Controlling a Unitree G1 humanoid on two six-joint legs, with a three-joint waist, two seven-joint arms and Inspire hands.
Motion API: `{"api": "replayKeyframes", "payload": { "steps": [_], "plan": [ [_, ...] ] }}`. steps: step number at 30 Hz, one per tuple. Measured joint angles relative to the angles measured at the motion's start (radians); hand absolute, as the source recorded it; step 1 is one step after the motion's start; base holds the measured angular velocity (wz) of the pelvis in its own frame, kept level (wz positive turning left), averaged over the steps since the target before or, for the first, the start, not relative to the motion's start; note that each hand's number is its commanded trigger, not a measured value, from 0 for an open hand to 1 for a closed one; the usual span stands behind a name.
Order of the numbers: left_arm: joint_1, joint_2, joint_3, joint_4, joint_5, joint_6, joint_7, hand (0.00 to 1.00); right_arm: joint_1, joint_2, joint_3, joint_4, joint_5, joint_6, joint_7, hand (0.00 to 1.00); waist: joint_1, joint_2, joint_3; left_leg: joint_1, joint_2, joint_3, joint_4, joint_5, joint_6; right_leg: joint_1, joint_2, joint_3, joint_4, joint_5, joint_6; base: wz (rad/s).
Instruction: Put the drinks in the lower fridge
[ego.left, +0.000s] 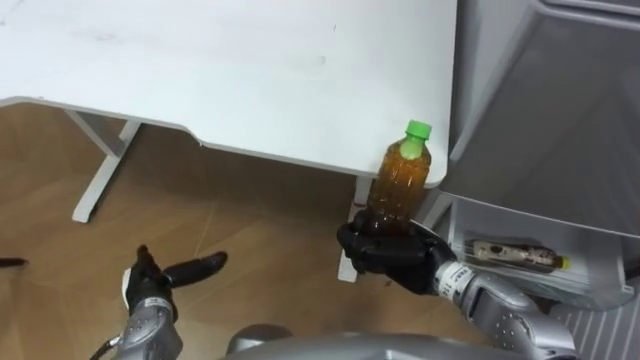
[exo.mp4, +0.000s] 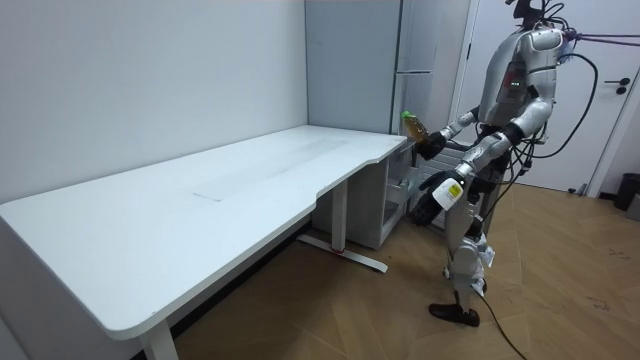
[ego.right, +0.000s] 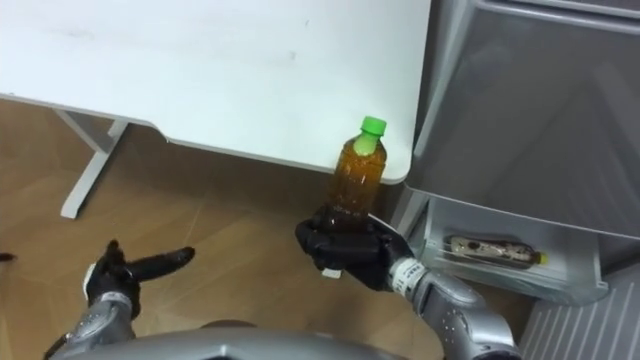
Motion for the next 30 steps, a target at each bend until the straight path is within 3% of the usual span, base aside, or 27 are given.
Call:
{"api": "replayKeyframes", "payload": {
  "steps": [6, 12, 17, 22, 30],
  "plan": [
    [-0.004, 0.001, -0.082, 0.153, 0.101, 0.027, -0.070, 0.00, 0.000, -0.003, 0.025, 0.013, 0.002, 0.009, -0.002, 1.00, -0.020, 0.001, 0.0010, -0.014, 0.000, 0.001, -0.001, 0.000, 0.000, -0.006, 0.000, 0.001, 0.001, 0.000, 0.000, 0.02],
    [-0.036, 0.005, -0.105, 0.246, 0.212, 0.029, -0.158, 0.00, 0.000, -0.005, 0.030, 0.035, 0.002, 0.009, -0.013, 1.00, -0.049, 0.004, 0.0050, -0.030, -0.002, -0.007, 0.001, -0.001, 0.001, -0.015, -0.001, -0.011, 0.000, 0.000, 0.000, 0.07],
    [-0.067, 0.014, -0.144, 0.259, 0.267, 0.028, -0.194, 0.00, -0.001, 0.001, 0.031, 0.089, 0.043, 0.008, -0.032, 1.00, -0.056, 0.011, 0.0031, -0.041, -0.002, -0.003, 0.000, 0.000, 0.001, -0.029, 0.000, -0.003, 0.001, 0.000, 0.000, -0.03],
    [-0.077, 0.010, -0.187, 0.260, 0.272, 0.028, -0.213, 0.00, -0.006, 0.005, 0.050, 0.127, 0.045, -0.027, -0.039, 1.00, -0.085, 0.012, 0.0025, -0.041, -0.002, 0.001, -0.001, 0.000, 0.001, -0.034, -0.001, -0.001, 0.001, 0.000, 0.000, -0.01],
    [-0.080, 0.013, -0.185, 0.280, 0.273, 0.027, -0.227, 0.00, 0.002, -0.009, 0.047, 0.136, 0.081, -0.028, -0.054, 1.00, -0.107, 0.012, 0.0024, -0.040, 0.000, 0.013, -0.004, 0.000, 0.001, -0.045, 0.000, 0.016, 0.003, 0.001, -0.001, -0.05]
  ]
}}
